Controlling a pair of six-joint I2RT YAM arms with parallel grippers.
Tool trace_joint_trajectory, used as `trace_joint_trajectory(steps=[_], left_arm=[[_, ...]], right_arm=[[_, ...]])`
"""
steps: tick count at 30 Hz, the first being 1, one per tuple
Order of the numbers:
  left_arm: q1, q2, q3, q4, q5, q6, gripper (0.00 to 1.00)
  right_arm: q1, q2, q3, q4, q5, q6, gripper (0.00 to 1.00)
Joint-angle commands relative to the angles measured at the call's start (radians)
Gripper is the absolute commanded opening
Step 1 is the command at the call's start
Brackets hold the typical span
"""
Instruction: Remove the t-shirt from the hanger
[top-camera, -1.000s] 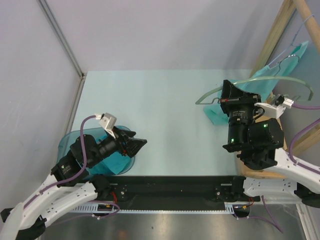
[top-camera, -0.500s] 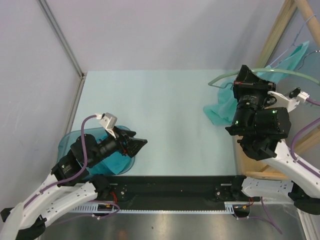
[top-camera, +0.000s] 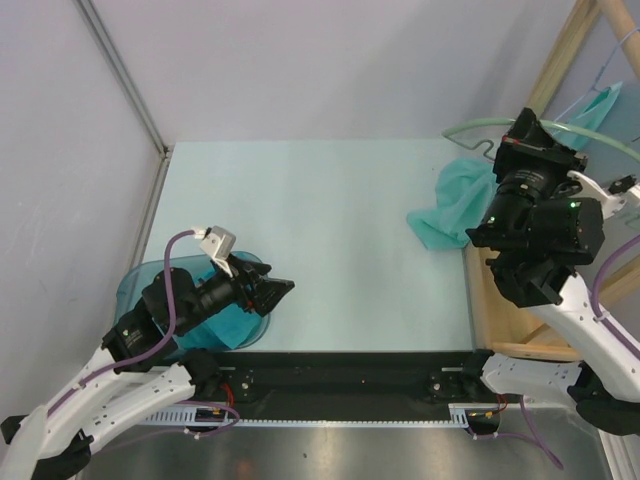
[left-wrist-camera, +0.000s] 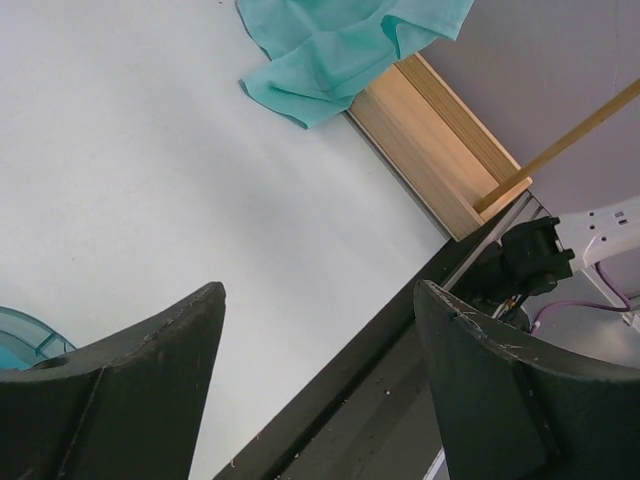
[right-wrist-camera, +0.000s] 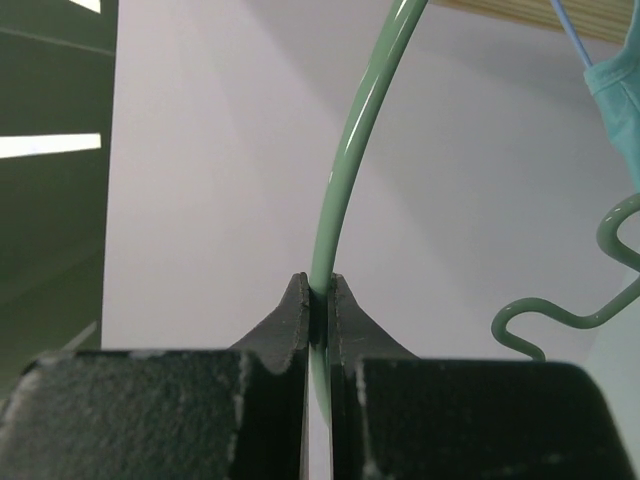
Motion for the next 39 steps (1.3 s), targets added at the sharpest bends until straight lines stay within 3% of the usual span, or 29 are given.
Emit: trace_joint_trajectory(steps=[1,6,17,28,31,35,39], left_arm=[[0.000,0.012,0.050,0.002,0.000,0.027,0.81],[0.000,0.025,0.053,0.007,0.016,0.017,0.81],[0.000,0.052,0.057,0.016,0.062,-0.016,0.81],[0.000,0.052,0.076,0.002,0.081,-0.024,0.81],[0.000,0.049,0.070,0.002,0.094,-0.029,0.81],[0.000,0.041,0.053,0.004,0.101,-0.041,0.81],[0.000,0.025,0.037,0.005,0.106,-0.050,0.82]], right_arm=[[-0.048,-0.048,0.068,0.081,0.132,0.138,0.00],[-0.066,-0.083,0.068,0.002,0.176,0.267,0.00],[-0.096,-0.120,0.114,-0.014,0.146,0.330,0.00],[-0.094,-0.077,0.259,-0.032,0.172,0.322,0.00],[-0.070,-0.097,0.220,-0.055,0.192,0.340,0.00],[-0.022,-0.155,0.111,-0.156,0.218,0.498,0.00],[0.021,-0.188,0.019,-0.172,0.245,0.511,0.00]])
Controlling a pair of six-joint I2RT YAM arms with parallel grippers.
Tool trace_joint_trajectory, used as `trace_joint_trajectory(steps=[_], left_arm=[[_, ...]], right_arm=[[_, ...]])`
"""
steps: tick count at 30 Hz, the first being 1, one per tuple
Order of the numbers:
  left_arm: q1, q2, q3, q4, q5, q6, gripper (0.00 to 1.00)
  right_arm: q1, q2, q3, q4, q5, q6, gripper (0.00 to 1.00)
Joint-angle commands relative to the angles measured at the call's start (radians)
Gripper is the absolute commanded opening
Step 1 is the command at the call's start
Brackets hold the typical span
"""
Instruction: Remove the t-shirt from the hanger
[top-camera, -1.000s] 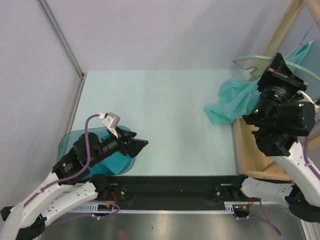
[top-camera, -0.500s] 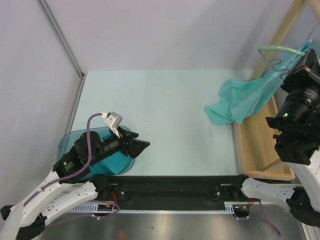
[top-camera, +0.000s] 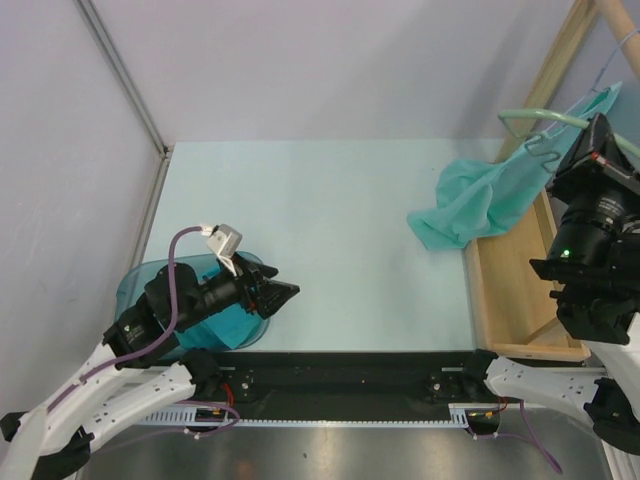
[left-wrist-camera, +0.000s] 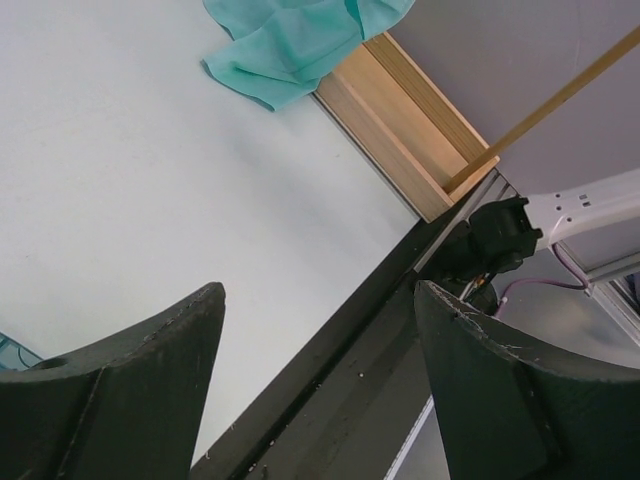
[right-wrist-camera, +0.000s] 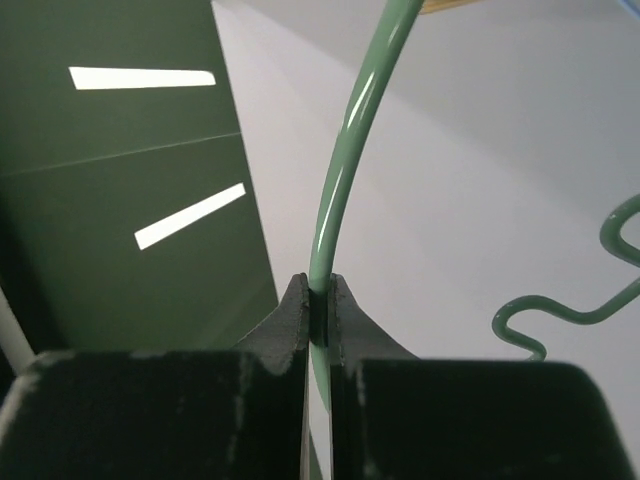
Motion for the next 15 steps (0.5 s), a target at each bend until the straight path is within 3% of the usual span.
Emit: trace_joint_trajectory(steps=[1,3,6,12,13,15], left_arm=[[0.000,-0.023,-0.002,0.015,0.019,-0.023,0.82],[0.000,-0.030,-0.007,0.014,0.016,-0.024,0.82],[0.000,-0.028,-0.010,0.015,0.012,-0.021,0.82],[0.000,-0.020,-0.014,0.023,0.006,-0.007,0.83],[0.000,-0.017,-0.016,0.024,0.004,-0.004,0.83],[0.000,-0.008,-0.014,0.025,0.001,0.008,0.83]], right_arm=[[0.029,-0.040,-0.076,-0.004,0.276,0.114,0.00],[0.058,-0.055,-0.117,-0.005,0.288,0.117,0.01],[0.086,-0.067,-0.148,-0.024,0.308,0.117,0.09],[0.140,-0.076,-0.163,-0.079,0.296,0.070,0.44],[0.155,-0.078,-0.165,-0.085,0.304,0.042,0.56],[0.183,-0.078,-0.170,-0.114,0.322,0.019,0.68]])
